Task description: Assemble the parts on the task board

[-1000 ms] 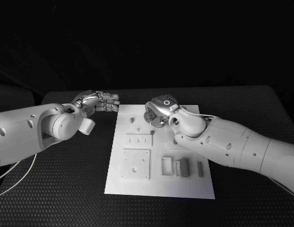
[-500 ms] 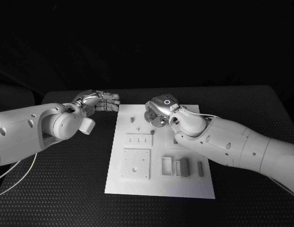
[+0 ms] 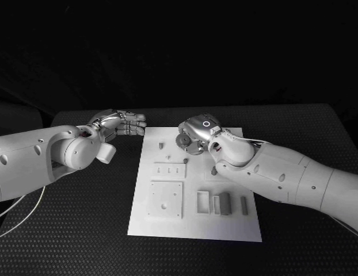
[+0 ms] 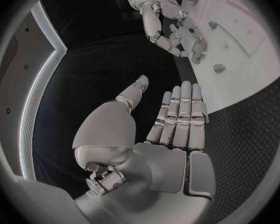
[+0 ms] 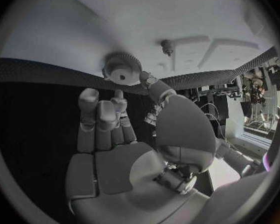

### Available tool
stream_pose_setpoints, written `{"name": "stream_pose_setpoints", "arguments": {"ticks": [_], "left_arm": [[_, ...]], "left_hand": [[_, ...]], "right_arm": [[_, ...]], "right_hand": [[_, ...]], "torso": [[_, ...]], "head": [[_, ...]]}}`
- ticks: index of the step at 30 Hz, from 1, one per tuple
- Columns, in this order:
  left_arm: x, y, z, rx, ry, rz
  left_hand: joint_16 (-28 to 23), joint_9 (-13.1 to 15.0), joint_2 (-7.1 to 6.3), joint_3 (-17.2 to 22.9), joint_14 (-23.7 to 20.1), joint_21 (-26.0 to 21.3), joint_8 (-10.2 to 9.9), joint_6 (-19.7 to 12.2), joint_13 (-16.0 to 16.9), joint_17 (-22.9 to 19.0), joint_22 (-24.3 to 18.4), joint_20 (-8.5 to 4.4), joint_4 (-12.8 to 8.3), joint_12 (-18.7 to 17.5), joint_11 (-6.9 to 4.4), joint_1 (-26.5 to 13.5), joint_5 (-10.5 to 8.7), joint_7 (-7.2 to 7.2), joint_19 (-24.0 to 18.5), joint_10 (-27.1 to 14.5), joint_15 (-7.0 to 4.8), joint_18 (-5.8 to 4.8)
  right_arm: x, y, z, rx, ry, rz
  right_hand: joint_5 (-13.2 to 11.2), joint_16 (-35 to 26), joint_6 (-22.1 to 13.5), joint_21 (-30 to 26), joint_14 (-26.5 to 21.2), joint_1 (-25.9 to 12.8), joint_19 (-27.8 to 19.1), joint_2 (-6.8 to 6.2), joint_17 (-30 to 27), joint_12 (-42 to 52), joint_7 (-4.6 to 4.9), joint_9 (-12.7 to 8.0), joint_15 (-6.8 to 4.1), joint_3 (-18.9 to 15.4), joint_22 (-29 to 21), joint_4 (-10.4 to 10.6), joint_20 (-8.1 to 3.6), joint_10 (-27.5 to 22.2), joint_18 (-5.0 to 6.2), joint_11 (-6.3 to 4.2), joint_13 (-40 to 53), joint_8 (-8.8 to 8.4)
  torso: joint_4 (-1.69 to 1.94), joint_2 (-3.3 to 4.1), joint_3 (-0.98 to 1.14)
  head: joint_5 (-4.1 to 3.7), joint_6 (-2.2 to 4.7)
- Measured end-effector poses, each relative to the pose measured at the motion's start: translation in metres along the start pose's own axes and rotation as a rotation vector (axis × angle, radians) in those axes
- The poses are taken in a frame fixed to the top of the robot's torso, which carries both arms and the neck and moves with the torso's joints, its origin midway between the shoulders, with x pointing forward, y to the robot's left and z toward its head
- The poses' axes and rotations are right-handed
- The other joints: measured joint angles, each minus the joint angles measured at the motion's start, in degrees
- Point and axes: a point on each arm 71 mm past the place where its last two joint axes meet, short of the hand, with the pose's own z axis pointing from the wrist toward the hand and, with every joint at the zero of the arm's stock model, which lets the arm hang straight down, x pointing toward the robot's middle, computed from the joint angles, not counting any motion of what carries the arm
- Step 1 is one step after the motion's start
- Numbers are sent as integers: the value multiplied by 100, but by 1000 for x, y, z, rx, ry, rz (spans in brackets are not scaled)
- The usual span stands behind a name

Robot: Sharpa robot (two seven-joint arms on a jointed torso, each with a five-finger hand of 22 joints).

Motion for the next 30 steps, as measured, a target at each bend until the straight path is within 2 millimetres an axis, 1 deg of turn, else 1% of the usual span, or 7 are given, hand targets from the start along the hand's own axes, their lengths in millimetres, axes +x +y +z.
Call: {"name": "stream_pose_setpoints", "arguments": {"ticks": [3, 7, 14, 16, 20, 30], "left_arm": [[0, 0, 0, 0, 0, 0], [0, 0, 0, 0, 0, 0], [-1, 0, 0, -1, -1, 0], [-1, 0, 0, -1, -2, 0], [-1, 0, 0, -1, -1, 0], [-1, 0, -1, -2, -2, 0]], "left_hand": [[0, -4, 0, 0, 0, 0, 0, 0, 0, 0, 0, 0, 0, 0, 0, 0, 0, 0, 0, 0, 0, 0], [0, -5, 0, 0, 0, 0, 0, 0, 0, 0, 0, 0, 0, 0, 0, 0, 0, 0, 0, 0, 0, 0], [-22, -5, 0, 0, 16, 0, 0, -21, -1, 1, 0, 0, 0, 0, 0, 0, 0, -21, 0, 0, -16, 0], [-22, -5, 0, 0, 21, 0, -24, -21, -1, 6, 0, 0, 0, 0, 0, 0, 0, -20, 0, 0, -21, 0], [-22, -5, 0, 0, 21, 0, -24, -20, -1, 6, -5, 0, 0, 0, 0, 0, 0, -20, 0, 0, -21, 0], [-22, -10, 0, 0, 21, 0, -24, -21, 4, 5, -5, 0, 0, 0, 0, 0, 0, -20, 0, 0, -21, 0]], "right_arm": [[-1, 0, 0, 0, -3, 5], [-1, -1, -1, 3, -5, 8], [1, -9, -4, 21, 2, 11], [1, -10, -4, 23, 3, 11], [2, -12, -4, 29, 7, 12], [5, -19, -5, 49, 23, 16]], "right_hand": [[0, 0, -15, 0, 21, 0, 0, 0, 0, 0, -3, -7, 21, -14, 0, 14, 0, 0, 0, 0, 0, -4], [0, 0, -25, 0, 21, 0, 0, 0, 0, 0, 6, -7, 21, 1, 0, 30, 1, 0, 0, 0, 0, -4], [0, 0, -26, 0, 21, 31, -1, -15, 7, 0, 7, -12, 21, 2, 0, 61, 1, 0, 0, 0, 0, -4], [0, 0, -25, 0, 21, 54, -1, 8, 7, 0, 9, -12, 21, 2, 0, 61, 2, 0, 0, 0, 0, -4], [0, 0, -5, 0, 21, 54, -2, 8, 7, 0, 29, -18, 21, 2, 0, 61, 2, 0, 0, 0, 1, -4], [0, 0, -5, 0, 21, 54, -3, 8, 7, 0, 30, -21, 20, -14, 0, 77, 3, 0, 0, 0, 1, -3]], "torso": [[-2, 0, 4], [-3, 0, 5], [-3, 0, 5], [-3, 0, 5], [-7, 1, 5], [-4, 1, 4]], "head": [[0, -3], [1, -5], [-5, -5], [-6, -5], [-9, -10], [-19, -8]]}}
